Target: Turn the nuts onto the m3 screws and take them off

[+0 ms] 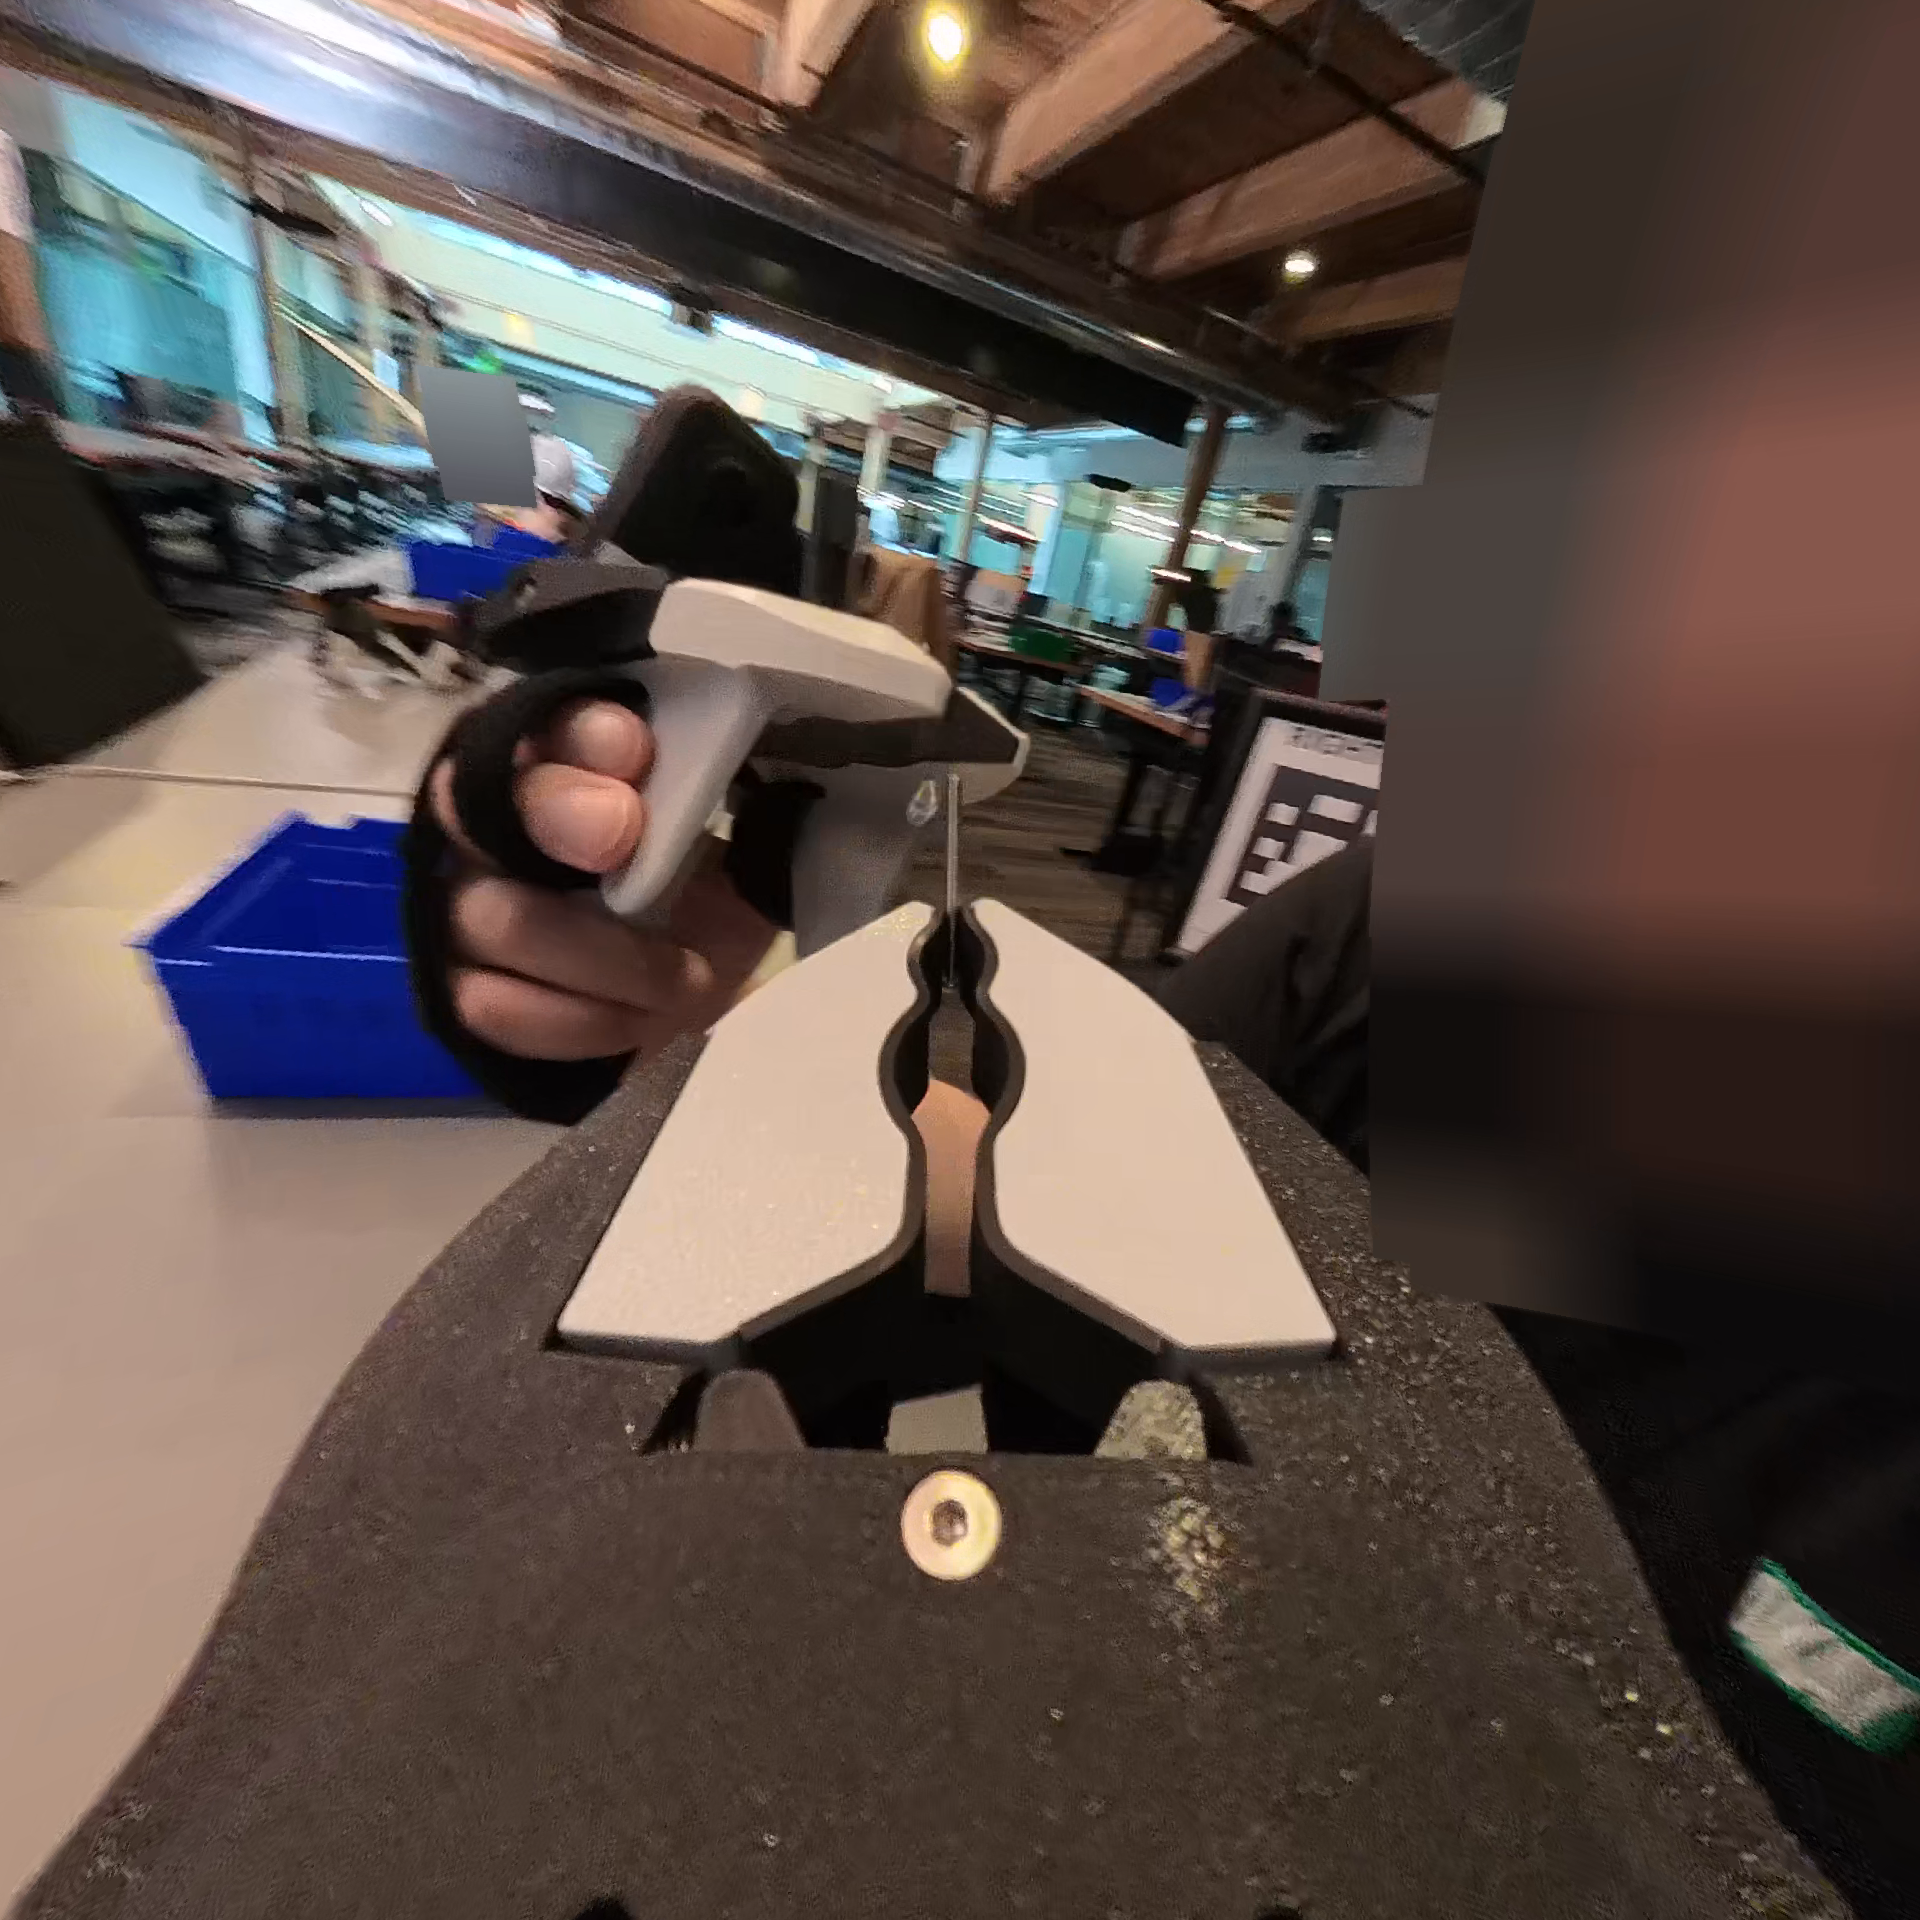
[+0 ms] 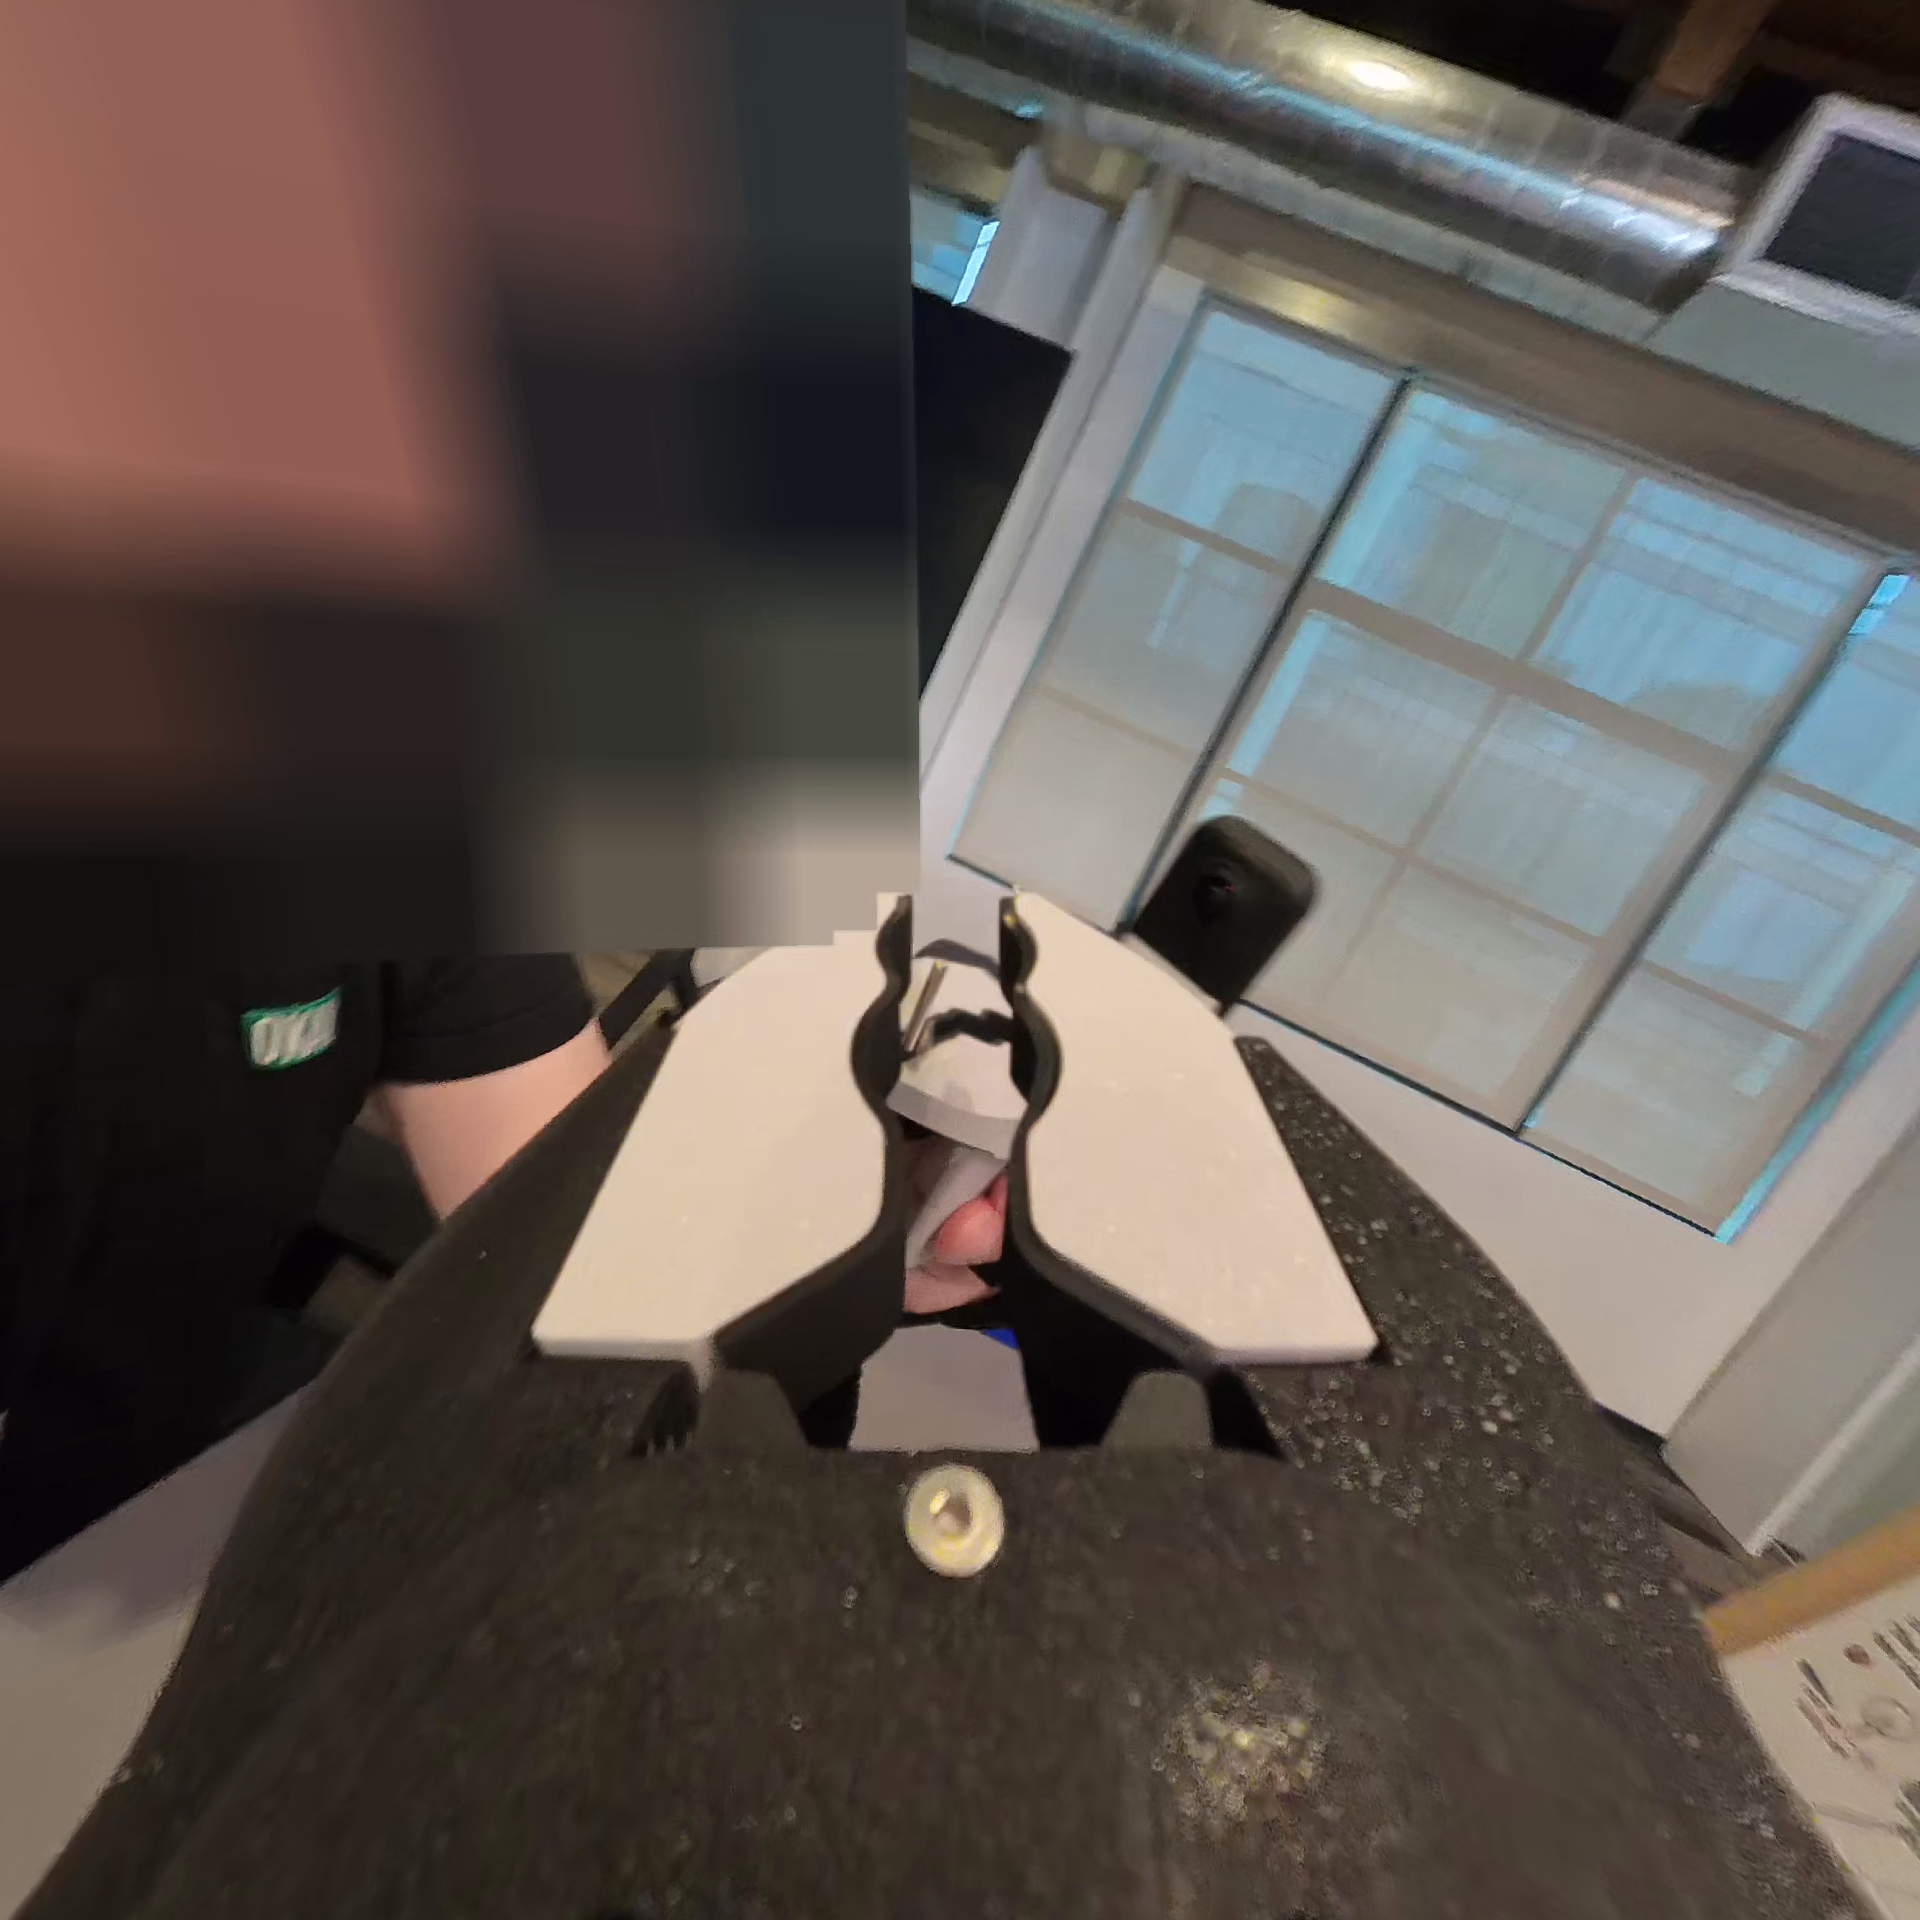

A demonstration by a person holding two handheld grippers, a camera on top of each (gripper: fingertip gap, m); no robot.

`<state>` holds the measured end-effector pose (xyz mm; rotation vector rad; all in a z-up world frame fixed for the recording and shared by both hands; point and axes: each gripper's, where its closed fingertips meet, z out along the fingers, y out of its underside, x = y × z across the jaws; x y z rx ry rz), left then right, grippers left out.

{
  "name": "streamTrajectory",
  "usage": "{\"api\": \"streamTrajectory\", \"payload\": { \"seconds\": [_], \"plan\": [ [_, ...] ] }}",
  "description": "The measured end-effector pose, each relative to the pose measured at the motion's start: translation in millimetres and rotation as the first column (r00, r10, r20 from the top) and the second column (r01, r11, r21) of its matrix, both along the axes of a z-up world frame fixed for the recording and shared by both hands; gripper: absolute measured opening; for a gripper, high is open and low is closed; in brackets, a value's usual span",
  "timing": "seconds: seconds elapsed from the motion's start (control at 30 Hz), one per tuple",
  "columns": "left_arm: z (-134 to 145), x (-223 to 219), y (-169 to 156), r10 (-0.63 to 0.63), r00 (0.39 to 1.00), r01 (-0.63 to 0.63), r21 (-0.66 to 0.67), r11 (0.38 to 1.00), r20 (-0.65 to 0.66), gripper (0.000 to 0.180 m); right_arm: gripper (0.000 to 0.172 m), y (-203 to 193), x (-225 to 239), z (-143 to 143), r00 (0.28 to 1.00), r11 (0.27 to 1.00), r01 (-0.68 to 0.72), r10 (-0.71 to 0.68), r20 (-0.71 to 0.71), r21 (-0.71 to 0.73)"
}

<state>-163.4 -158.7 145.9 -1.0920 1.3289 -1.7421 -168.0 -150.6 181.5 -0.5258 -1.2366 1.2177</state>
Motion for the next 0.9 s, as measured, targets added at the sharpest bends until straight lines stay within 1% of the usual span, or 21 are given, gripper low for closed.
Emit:
{"api": "streamTrajectory", "payload": {
  "seconds": [0.1, 0.17, 0.2, 0.3, 0.4, 0.5, 0.6, 0.63, 0.7, 0.77, 0.8, 0.83, 0.9],
  "plan": [
    [11.4, -5.0, 13.6, 0.125, 0.990, -0.128, 0.043, 0.991, 0.068, 0.002, 0.019, 16.8, 3.7, 13.0, 0.993, 0.993, 0.094, -0.098, -0.062, -0.075],
    [17.9, -8.7, 24.1, 0.213, 0.971, -0.220, 0.060, 0.974, 0.112, 0.002, 0.018, 30.0, 3.1, 17.5, 0.981, 0.977, 0.171, -0.180, -0.067, -0.129],
    [19.4, -10.4, 27.1, 0.235, 0.964, -0.243, 0.064, 0.968, 0.121, 0.002, 0.016, 35.3, 2.3, 17.7, 0.975, 0.968, 0.202, -0.212, -0.060, -0.147],
    [14.9, -16.2, 51.1, 0.379, 0.920, -0.388, 0.093, 0.917, 0.099, 0.002, 0.013, 51.1, 4.3, 14.5, 0.954, 0.941, 0.288, -0.299, -0.039, -0.176],
    [9.3, -27.6, 70.2, 0.465, 0.883, -0.469, 0.115, 0.875, 0.067, 0.002, 0.010, 70.1, 15.7, 12.3, 0.936, 0.917, 0.322, -0.345, -0.064, -0.236],
    [16.2, -45.6, 80.2, 0.503, 0.859, -0.511, 0.097, 0.854, 0.094, 0.001, 0.010, 94.8, 29.9, 4.2, 0.929, 0.887, 0.320, -0.362, -0.071, -0.332],
    [22.5, -61.9, 86.1, 0.529, 0.840, -0.539, 0.085, 0.838, 0.118, 0.002, 0.010, 123.3, 48.5, -12.0, 0.917, 0.844, 0.344, -0.396, -0.045, -0.412],
    [23.9, -67.9, 89.9, 0.550, 0.826, -0.562, 0.086, 0.823, 0.124, 0.002, 0.010, 130.8, 59.1, -13.7, 0.909, 0.825, 0.352, -0.414, -0.048, -0.441],
    [27.6, -78.6, 93.5, 0.573, 0.808, -0.585, 0.081, 0.807, 0.136, 0.002, 0.007, 133.7, 83.3, -7.5, 0.901, 0.807, 0.340, -0.427, -0.079, -0.483],
    [32.5, -86.8, 93.4, 0.579, 0.800, -0.594, 0.070, 0.801, 0.156, 0.002, 0.005, 126.7, 106.7, 2.6, 0.877, 0.803, 0.370, -0.468, -0.109, -0.467],
    [34.2, -89.4, 92.8, 0.581, 0.798, -0.596, 0.071, 0.800, 0.162, 0.002, 0.003, 122.8, 117.0, 6.9, 0.854, 0.796, 0.411, -0.507, -0.117, -0.445],
    [35.3, -91.1, 92.4, 0.584, 0.795, -0.600, 0.075, 0.796, 0.166, 0.002, 0.000, 120.7, 126.8, 10.3, 0.823, 0.777, 0.461, -0.555, -0.120, -0.429],
    [34.9, -91.5, 92.1, 0.590, 0.791, -0.607, 0.089, 0.790, 0.163, 0.002, 0.000, 117.5, 141.8, 15.8, 0.766, 0.738, 0.538, -0.630, -0.129, -0.408]
  ]
}}
